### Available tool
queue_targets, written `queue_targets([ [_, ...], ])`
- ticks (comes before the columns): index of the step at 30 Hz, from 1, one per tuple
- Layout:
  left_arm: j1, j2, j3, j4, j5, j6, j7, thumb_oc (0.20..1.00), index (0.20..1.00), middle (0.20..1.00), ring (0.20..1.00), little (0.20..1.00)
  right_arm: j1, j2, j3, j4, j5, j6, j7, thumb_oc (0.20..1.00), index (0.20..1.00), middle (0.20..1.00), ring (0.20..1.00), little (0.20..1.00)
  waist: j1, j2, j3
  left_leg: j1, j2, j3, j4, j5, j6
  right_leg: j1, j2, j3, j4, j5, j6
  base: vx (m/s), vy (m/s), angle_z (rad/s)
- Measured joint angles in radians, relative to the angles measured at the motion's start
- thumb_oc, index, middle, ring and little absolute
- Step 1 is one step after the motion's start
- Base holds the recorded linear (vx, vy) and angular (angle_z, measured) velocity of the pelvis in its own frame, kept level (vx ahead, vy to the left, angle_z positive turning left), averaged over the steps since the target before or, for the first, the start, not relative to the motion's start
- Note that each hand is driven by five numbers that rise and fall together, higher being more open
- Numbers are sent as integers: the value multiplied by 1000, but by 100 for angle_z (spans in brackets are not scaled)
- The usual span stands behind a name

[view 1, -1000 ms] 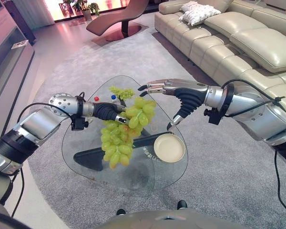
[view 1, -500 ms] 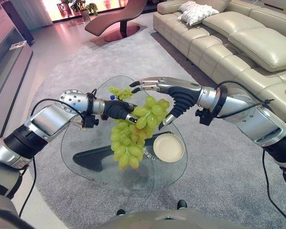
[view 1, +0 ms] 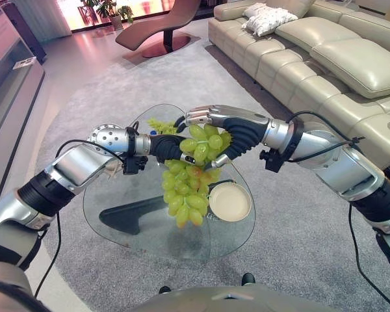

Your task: Pick up fruits into the plate

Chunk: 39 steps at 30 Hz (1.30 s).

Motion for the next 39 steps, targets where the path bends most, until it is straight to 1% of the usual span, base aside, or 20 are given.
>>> queue_targets([
  [7,5,-11,0,-22,0,3,8,200,200,200,200,200,0,4,0,-8,6,25,19,200,200,200,200,200,2,0,0,1,0,0,0,0,0,1,0,0,0,0,0,0,0,0],
  [12,7,-13,1,-31,0,3,9,200,200,200,200,200,0,26,0,-9,19,51,33,200,200,200,200,200,2,-1,0,1,0,0,0,0,0,2,0,0,0,0,0,0,0,0],
  [21,23,-13,9,-32,0,0,19,200,200,200,200,200,8,26,-4,-9,19,52,36,200,200,200,200,200,2,-1,0,2,0,-9,0,0,0,8,0,-8,0,0,0,-8,3,2],
  [23,45,-13,25,-36,0,0,20,200,200,200,200,200,16,33,-6,-9,20,52,31,200,200,200,200,200,2,-1,0,2,0,-9,0,0,0,9,0,-9,0,-1,0,0,0,0],
  [24,51,-13,26,-36,0,0,23,253,253,253,253,253,22,33,-7,-9,20,52,29,200,200,200,200,200,2,-1,0,2,0,-9,0,0,0,9,0,-9,0,-1,0,0,0,0],
  [25,57,-15,30,-36,0,1,25,1000,1000,1000,1000,1000,27,35,-9,-9,19,52,29,200,200,200,200,200,2,-1,0,2,0,-10,0,0,0,9,0,-9,0,-1,0,0,0,0],
  [27,99,-34,78,-32,0,8,24,1000,1000,1000,1000,1000,58,44,-31,-9,19,49,29,200,200,200,200,200,2,-1,0,2,1,-10,0,0,0,9,0,-10,0,-1,0,0,0,0],
  [28,113,-34,95,-31,0,21,24,1000,1000,1000,1000,1000,73,43,-37,-8,18,50,32,200,200,200,200,200,3,-1,0,2,1,-10,0,0,0,9,0,-10,0,-1,0,0,0,0],
  [30,136,-33,125,-31,1,25,23,1000,1000,1000,1000,1000,99,39,-38,-7,18,50,33,200,200,200,200,200,3,-1,0,2,1,-9,0,-1,0,9,0,-10,0,-1,1,0,0,0],
  [36,137,-26,142,-31,2,25,14,1000,1000,1000,1000,1000,104,29,-38,2,18,52,33,200,200,200,200,200,4,-2,0,1,1,-9,0,-1,0,9,-1,-10,0,-1,1,0,0,0],
  [39,137,-13,142,-31,20,26,-21,1000,1000,1000,1000,1000,105,25,-38,17,18,52,32,200,200,200,200,200,2,-1,0,1,1,-9,0,-1,0,8,0,-10,0,-1,1,0,0,0],
])
